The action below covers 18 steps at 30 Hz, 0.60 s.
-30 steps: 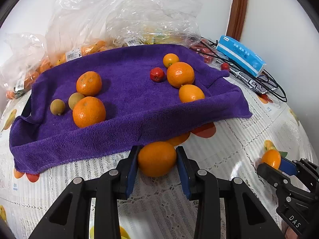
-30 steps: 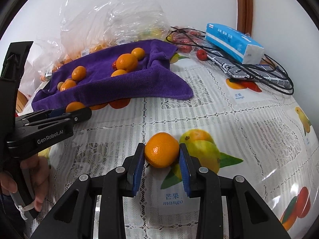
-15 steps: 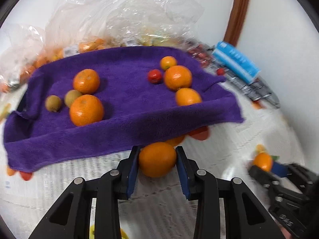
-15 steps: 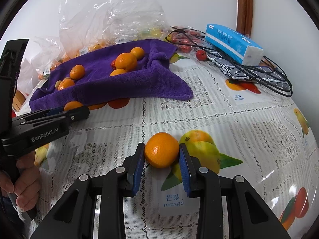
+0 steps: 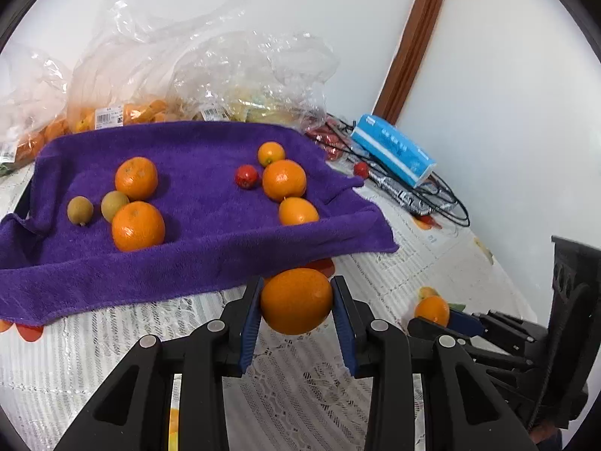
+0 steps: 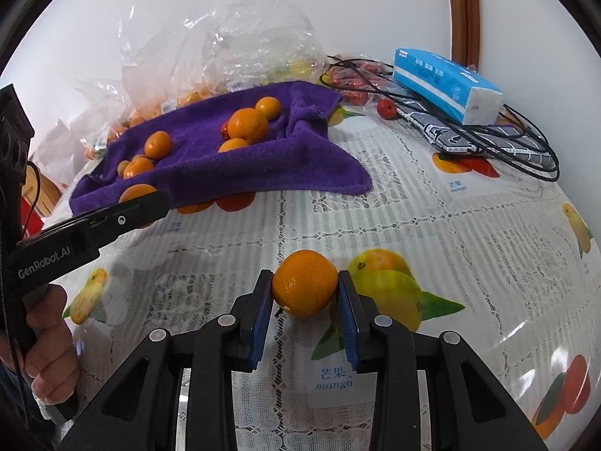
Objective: Organize fruits
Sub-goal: 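Lift the tangerine and orange and carry both over the purple towel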
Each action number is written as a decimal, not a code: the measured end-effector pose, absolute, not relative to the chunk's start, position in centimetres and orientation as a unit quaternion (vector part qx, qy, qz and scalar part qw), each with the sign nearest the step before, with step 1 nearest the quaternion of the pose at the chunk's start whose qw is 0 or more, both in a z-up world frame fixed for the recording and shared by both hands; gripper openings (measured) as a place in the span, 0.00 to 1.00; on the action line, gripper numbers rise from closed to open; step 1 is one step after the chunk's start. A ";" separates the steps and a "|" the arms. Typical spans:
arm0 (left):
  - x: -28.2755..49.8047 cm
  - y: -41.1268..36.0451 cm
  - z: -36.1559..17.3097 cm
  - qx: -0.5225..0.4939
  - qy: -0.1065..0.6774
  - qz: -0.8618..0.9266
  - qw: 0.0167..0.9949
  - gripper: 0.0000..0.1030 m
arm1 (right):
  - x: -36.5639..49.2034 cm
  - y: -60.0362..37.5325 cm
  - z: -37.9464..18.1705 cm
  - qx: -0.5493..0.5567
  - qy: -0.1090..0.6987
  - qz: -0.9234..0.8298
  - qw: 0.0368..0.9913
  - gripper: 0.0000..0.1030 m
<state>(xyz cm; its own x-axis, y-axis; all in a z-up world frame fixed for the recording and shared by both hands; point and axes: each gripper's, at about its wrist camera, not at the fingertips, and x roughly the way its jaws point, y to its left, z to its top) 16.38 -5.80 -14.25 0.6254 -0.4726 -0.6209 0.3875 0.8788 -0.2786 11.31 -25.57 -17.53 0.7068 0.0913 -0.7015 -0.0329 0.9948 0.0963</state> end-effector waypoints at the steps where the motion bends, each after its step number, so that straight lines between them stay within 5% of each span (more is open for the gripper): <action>1: 16.4 -5.5 -14.0 -0.065 0.357 -0.237 0.901 0.33 | 11.3 -25.6 -17.5 0.040 0.380 0.036 0.923 0.33; 18: 15.9 -1.0 -11.1 -0.071 0.303 -0.131 0.941 0.33 | 11.5 -22.5 -14.2 0.007 0.335 0.064 0.940 0.33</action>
<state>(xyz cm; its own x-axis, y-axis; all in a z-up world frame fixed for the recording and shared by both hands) 15.90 -0.96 -11.11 0.7821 -0.2889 -0.5521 0.2028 0.9558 -0.2129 11.51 -22.49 -14.20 0.7673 0.1243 -0.6292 -0.1153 0.9918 0.0552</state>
